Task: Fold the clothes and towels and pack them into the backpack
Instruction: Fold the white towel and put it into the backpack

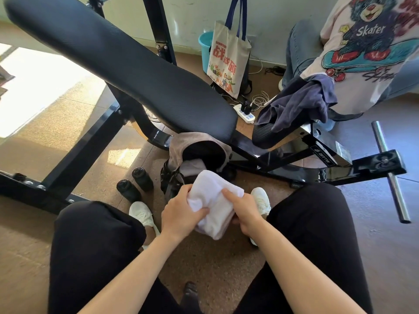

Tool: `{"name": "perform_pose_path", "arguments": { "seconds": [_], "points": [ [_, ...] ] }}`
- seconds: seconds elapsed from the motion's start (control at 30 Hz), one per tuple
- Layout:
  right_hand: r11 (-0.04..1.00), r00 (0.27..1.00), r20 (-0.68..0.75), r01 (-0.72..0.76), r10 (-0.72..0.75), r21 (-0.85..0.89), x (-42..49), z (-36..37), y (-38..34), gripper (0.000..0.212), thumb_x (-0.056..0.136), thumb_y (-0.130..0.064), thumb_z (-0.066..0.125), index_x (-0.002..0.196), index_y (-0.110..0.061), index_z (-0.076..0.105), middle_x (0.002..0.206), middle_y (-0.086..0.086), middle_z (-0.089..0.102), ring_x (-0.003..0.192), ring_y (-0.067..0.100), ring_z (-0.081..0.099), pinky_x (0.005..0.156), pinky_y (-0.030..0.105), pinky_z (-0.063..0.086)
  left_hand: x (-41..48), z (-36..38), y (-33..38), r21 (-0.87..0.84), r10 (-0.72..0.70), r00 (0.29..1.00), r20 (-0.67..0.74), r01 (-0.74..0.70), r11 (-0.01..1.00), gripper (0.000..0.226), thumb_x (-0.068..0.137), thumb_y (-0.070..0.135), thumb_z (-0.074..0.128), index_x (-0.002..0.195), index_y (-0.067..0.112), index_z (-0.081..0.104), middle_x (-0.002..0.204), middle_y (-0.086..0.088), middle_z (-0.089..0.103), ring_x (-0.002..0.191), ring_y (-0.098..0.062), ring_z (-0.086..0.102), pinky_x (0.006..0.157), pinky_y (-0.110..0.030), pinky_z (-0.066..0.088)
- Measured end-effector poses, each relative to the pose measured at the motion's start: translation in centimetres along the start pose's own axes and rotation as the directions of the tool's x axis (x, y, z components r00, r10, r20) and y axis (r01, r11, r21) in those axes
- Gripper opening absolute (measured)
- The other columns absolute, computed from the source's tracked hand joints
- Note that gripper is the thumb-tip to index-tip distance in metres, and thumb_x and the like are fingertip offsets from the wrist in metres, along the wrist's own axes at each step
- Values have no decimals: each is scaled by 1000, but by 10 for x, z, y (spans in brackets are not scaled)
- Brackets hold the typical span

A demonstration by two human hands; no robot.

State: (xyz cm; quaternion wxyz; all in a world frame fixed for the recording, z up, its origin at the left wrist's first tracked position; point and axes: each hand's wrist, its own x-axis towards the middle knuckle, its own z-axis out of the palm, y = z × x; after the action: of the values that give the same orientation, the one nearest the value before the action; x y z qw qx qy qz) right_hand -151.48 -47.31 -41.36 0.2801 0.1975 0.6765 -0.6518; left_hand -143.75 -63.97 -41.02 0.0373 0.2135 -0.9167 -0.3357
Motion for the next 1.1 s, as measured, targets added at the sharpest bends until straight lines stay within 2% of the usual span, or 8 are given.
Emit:
{"name": "perform_pose_path", "arguments": {
  "seconds": [0.13, 0.27, 0.37, 0.5, 0.6, 0.77, 0.93, 1.1],
  "points": [
    [976, 983, 49, -183, 178, 120, 3, 3, 3, 37, 96, -37, 67, 122, -12, 61, 115, 10, 71, 105, 29, 67, 75, 44, 58, -11, 7, 6, 319, 336, 923, -189, -266, 910, 55, 82, 43, 77, 131, 26, 59, 88, 5, 73, 77, -20, 70, 53, -29, 45],
    [966, 974, 116, -209, 193, 151, 1, 5, 0, 30, 105, -30, 49, 122, -11, 65, 111, 15, 75, 105, 34, 70, 88, 52, 59, -17, 20, 13, 475, 629, 753, -193, -490, 731, 46, 98, 40, 60, 135, 13, 61, 116, 0, 73, 86, -20, 68, 56, -35, 53],
    [933, 963, 201, -232, 180, 276, 0, 4, 0, 46, 107, -40, 40, 130, -8, 64, 114, 19, 75, 110, 37, 69, 86, 49, 58, -21, 34, 13, 572, 636, 769, -59, -496, 653, 61, 97, 36, 63, 149, 10, 46, 137, -6, 63, 95, -24, 63, 67, -37, 50],
    [912, 902, 410, -274, 133, 307, -3, -2, -3, 74, 99, -69, 36, 135, -10, 62, 130, 22, 67, 123, 36, 64, 108, 55, 47, -17, 38, 6, 602, 588, 808, 25, -482, 637, 82, 87, 30, 73, 156, 7, 33, 149, -9, 52, 99, -27, 59, 71, -40, 49],
    [956, 923, 376, -179, 82, 232, -4, -1, 0, 60, 94, -50, 64, 137, -9, 59, 127, 19, 70, 120, 32, 67, 107, 51, 50, -18, 35, 7, 503, 611, 784, 107, -573, 647, 84, 82, 30, 63, 158, 12, 29, 158, -7, 42, 114, -27, 55, 80, -41, 48],
    [967, 963, 255, -142, 85, 212, -1, 2, 0, 53, 92, -43, 70, 133, -10, 62, 121, 16, 73, 112, 31, 71, 98, 50, 56, -14, 28, 2, 146, 510, 847, 152, -529, 836, 81, 80, 46, 57, 156, 27, 39, 162, 10, 38, 125, -18, 51, 95, -37, 47],
    [955, 978, 186, -145, 97, 260, -3, 4, -3, 47, 92, -47, 68, 123, -13, 62, 119, 14, 73, 111, 30, 70, 104, 50, 52, -1, 16, 1, -527, 188, 969, 160, -77, 846, 60, 80, 55, 64, 135, 32, 60, 134, 11, 63, 119, -7, 59, 96, -28, 48],
    [979, 980, 199, -50, 10, 197, -5, 7, -7, 50, 98, -60, 52, 120, -16, 61, 117, 13, 73, 109, 27, 72, 101, 48, 54, 9, 6, 1, -623, 91, 920, 382, 183, 761, 110, 63, 63, 77, 154, 23, 32, 136, 1, 57, 118, -6, 60, 85, -14, 51]
  ]
}}
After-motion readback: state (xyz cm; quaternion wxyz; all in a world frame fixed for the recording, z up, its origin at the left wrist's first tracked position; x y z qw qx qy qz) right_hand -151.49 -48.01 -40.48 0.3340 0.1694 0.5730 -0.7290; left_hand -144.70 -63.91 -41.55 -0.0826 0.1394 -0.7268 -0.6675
